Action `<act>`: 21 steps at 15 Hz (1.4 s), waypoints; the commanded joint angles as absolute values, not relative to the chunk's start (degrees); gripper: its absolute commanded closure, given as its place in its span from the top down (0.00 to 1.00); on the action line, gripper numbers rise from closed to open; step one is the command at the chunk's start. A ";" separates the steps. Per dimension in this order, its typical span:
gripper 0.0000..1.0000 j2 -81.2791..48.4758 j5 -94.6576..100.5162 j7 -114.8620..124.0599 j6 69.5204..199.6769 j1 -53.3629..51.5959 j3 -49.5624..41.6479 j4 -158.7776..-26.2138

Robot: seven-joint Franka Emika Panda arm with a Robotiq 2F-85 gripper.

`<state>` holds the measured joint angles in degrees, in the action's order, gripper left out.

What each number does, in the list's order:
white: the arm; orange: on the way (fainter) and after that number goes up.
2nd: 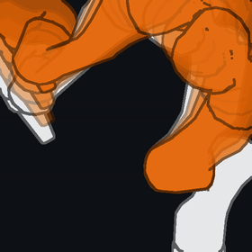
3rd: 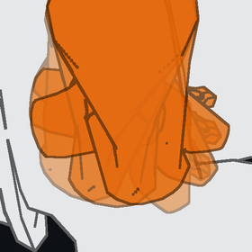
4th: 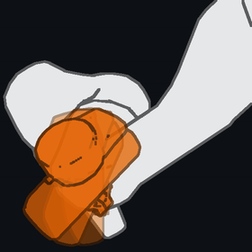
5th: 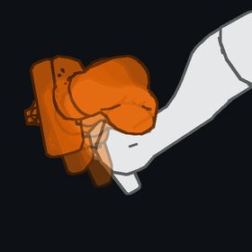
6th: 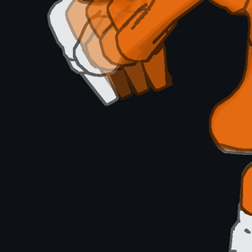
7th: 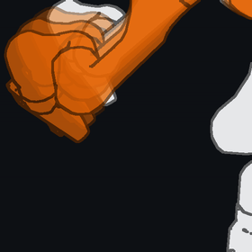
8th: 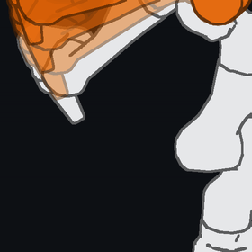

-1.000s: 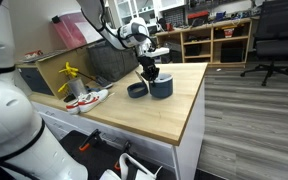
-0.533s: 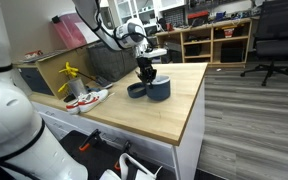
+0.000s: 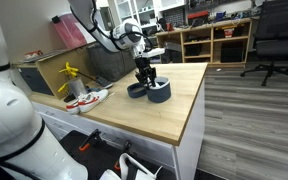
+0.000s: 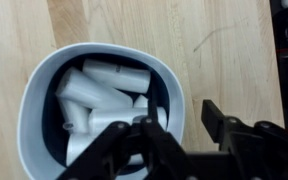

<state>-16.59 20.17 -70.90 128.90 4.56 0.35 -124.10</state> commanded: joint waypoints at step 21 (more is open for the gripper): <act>1.00 -9.05 5.22 -26.47 136.71 -6.22 7.67 -125.01</act>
